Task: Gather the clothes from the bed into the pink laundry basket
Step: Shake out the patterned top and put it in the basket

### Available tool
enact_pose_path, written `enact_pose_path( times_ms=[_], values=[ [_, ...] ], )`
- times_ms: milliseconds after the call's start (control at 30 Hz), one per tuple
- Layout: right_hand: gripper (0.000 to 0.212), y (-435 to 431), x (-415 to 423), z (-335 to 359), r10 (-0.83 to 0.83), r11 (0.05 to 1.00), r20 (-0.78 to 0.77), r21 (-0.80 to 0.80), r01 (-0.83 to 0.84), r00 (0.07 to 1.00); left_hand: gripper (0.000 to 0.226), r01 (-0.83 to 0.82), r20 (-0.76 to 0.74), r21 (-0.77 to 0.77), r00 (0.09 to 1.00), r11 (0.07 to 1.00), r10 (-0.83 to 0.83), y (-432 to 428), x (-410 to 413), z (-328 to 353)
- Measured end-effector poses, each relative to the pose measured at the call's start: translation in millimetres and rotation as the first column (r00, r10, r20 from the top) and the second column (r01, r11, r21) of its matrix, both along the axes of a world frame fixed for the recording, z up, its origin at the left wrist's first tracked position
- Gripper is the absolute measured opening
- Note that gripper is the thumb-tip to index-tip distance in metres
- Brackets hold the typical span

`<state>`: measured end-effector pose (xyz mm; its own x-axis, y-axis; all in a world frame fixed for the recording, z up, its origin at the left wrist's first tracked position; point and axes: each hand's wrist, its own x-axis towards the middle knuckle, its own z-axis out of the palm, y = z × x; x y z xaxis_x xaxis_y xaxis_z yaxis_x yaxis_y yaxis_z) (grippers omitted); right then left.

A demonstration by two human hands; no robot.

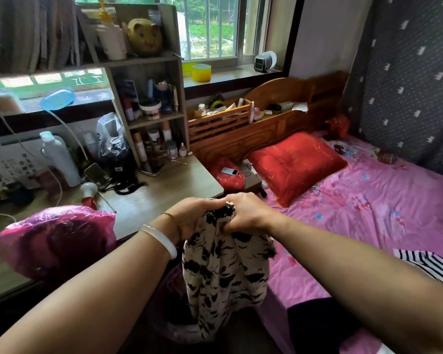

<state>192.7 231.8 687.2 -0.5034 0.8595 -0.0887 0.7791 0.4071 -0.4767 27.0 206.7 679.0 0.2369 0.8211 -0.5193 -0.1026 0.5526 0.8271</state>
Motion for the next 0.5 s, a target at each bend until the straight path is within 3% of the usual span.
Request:
enact_pose_path(
  times_ms=[67, 100, 233, 333, 500],
  values=[
    [0.021, 7.2, 3.1, 2.1, -0.141, 0.99, -0.022, 0.009, 0.142, 0.99, 0.052, -0.041, -0.034, 0.118, 0.998, 0.992, 0.045, 4.2, -5.5, -5.4],
    [0.021, 11.1, 6.5, 4.3, -0.225, 0.974, -0.047, -0.019, 0.224, 0.973, 0.056, -0.051, -0.046, 0.153, 0.997, 0.987, 0.059, 5.3, -9.1, -7.6],
    [0.045, 26.3, 12.0, 14.2, -0.47, 0.877, -0.215, -0.222, 0.426, 0.856, 0.072, -0.016, -0.166, 0.158, 0.985, 0.987, 0.043, -2.1, -13.9, -21.1],
    [0.05, 29.7, 7.1, 24.6, -0.57, 0.803, -0.419, -0.466, 0.372, 0.707, 0.111, 0.072, -0.285, 0.144, 0.958, 0.987, -0.028, -10.7, -7.3, -44.0],
    [0.013, 29.4, -7.0, 42.0, -0.635, 0.678, -0.546, -0.733, 0.056, 0.546, 0.135, 0.091, -0.425, 0.218, 0.905, 0.972, 0.011, -17.4, 3.6, -71.2]
  ],
)
